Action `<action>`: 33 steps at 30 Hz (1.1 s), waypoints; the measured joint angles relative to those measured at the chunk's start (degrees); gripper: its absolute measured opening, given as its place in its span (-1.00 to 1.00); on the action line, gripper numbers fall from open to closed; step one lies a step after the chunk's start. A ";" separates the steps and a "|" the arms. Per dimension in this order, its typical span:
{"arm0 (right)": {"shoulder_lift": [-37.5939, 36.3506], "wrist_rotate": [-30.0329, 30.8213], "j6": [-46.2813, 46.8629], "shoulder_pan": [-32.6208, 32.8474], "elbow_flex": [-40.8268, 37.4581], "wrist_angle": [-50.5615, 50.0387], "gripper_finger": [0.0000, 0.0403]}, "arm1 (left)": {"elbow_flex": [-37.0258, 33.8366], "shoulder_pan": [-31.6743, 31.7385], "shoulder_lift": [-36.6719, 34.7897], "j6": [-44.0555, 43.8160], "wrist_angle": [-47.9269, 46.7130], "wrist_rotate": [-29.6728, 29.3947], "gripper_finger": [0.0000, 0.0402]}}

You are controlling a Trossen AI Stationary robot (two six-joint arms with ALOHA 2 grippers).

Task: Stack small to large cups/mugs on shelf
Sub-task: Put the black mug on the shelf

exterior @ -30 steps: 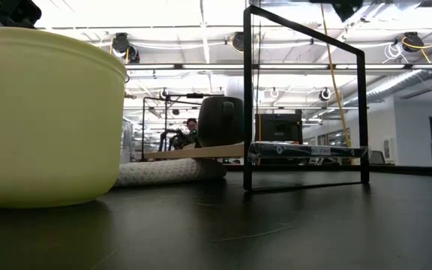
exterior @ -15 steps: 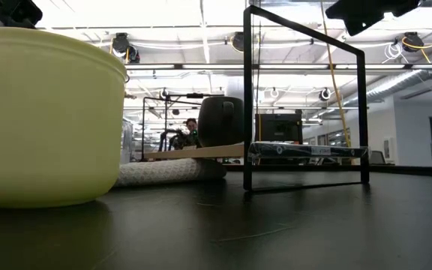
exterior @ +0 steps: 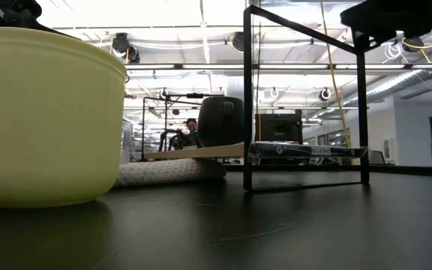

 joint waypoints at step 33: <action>0.00 1.88 -1.41 0.18 -7.33 11.58 -1.00 | 15.42 6.47 6.40 5.91 -5.43 -4.81 -0.99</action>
